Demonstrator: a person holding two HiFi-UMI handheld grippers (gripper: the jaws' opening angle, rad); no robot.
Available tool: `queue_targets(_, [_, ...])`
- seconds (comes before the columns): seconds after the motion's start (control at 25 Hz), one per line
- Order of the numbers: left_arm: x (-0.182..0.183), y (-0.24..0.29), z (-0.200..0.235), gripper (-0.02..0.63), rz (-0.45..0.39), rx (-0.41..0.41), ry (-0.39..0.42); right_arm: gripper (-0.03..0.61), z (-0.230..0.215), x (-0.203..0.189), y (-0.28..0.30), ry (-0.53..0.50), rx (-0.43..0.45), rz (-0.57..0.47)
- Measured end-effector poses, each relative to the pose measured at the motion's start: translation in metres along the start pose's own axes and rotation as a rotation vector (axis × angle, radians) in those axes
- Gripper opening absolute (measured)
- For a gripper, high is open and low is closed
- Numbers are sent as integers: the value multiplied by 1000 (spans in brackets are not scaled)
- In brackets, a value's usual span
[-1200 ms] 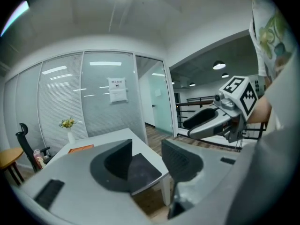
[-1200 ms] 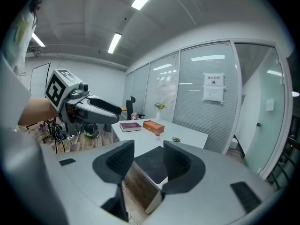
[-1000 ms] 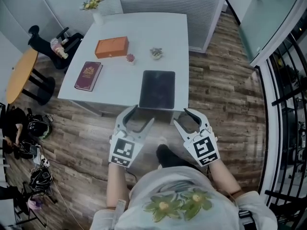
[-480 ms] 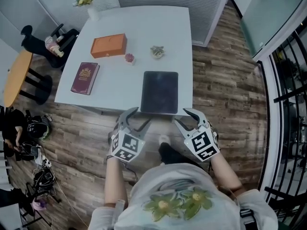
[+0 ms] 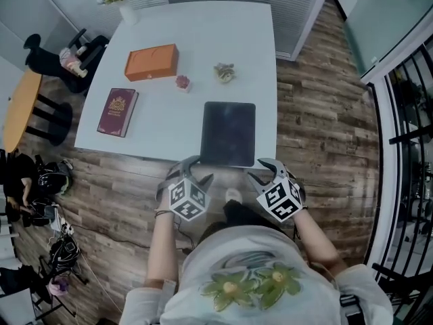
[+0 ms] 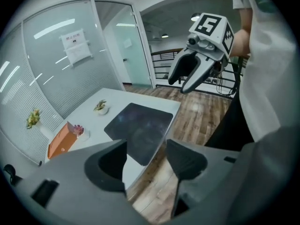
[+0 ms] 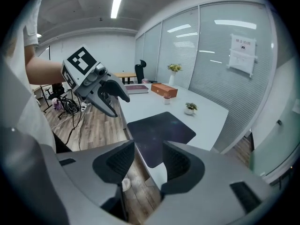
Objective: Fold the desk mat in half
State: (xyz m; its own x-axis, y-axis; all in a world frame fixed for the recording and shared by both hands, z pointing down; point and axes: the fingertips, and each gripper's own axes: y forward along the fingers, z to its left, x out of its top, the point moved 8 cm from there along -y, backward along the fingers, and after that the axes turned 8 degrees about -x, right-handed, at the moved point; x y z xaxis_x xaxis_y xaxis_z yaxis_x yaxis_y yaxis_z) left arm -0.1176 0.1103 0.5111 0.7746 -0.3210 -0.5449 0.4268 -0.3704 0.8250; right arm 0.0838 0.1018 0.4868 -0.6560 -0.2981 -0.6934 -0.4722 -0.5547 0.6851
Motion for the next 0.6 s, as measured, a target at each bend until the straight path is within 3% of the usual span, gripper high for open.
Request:
queue_targets(0.24, [-11,39,5,249,76,-48,21,186,4,-22,36,-40,50,99])
queue_targets(0.6, [-35,83,14,249,184,-55,50,186,5,-39,69,-119,44,180])
